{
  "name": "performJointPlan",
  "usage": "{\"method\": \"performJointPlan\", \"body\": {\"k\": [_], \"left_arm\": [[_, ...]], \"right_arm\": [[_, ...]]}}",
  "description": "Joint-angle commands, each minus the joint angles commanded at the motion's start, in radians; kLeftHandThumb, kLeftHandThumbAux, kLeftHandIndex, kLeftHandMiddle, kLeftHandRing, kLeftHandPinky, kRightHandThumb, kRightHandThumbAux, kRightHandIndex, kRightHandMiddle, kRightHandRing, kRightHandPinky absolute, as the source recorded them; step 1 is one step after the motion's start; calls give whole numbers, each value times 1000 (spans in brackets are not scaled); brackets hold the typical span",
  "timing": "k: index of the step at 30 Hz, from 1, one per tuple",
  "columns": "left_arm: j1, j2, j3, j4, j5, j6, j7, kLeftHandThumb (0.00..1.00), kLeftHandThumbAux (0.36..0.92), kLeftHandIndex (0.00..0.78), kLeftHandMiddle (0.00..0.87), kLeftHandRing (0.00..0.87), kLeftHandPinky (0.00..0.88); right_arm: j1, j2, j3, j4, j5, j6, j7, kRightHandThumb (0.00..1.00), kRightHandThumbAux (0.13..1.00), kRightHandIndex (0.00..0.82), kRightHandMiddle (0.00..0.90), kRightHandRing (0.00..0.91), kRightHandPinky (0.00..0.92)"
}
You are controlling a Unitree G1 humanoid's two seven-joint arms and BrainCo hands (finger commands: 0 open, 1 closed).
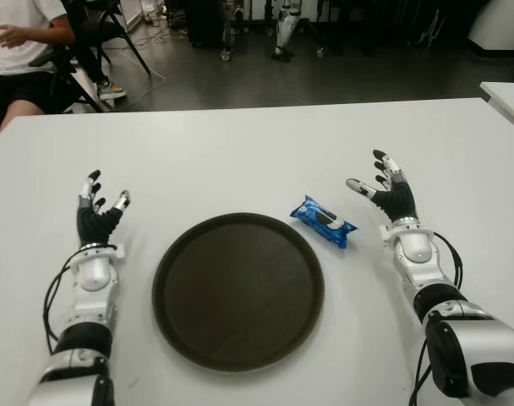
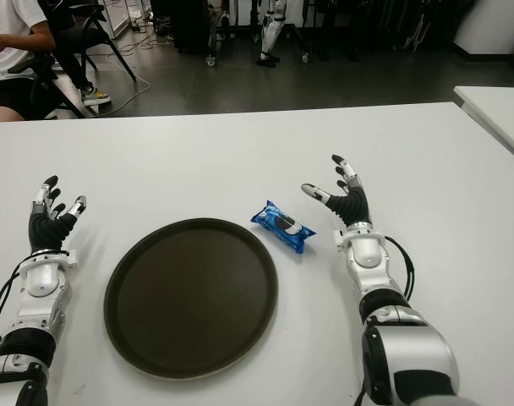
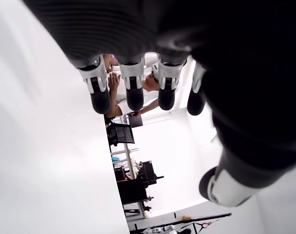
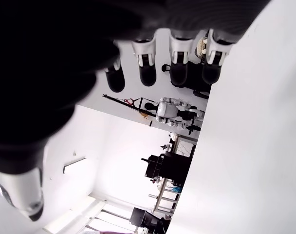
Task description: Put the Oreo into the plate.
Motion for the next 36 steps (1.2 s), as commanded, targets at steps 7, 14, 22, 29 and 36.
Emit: {"method": "performJointPlan", "body": {"k": [7, 14, 22, 29, 36], "left_arm": [[0, 0, -1, -4, 4, 6, 7, 36, 744, 28, 39, 13, 18], [3, 0, -5, -14, 6, 7, 7, 35, 747, 23, 33, 8, 12], [4, 2, -5, -11, 5, 3, 2, 21, 742, 19, 16, 0, 5], [2, 2, -5, -9, 3, 4, -1, 25, 729, 18, 22, 0, 0], [5, 4, -6, -7, 4, -2, -3, 14, 731, 20, 26, 0, 4]], "right_arm": [[0, 0, -6, 1, 5, 7, 9, 0, 643, 0, 0, 0, 0], [-1, 1, -9, 2, 11, 16, 15, 0, 648, 0, 0, 0, 0], [2, -3, 10, -1, -12, 7, -12, 0, 639, 0, 0, 0, 0], [4, -1, 8, -2, -12, -6, -17, 0, 647, 0, 0, 0, 0], [5, 1, 11, -2, -17, -16, -28, 0, 631, 0, 0, 0, 0]]}}
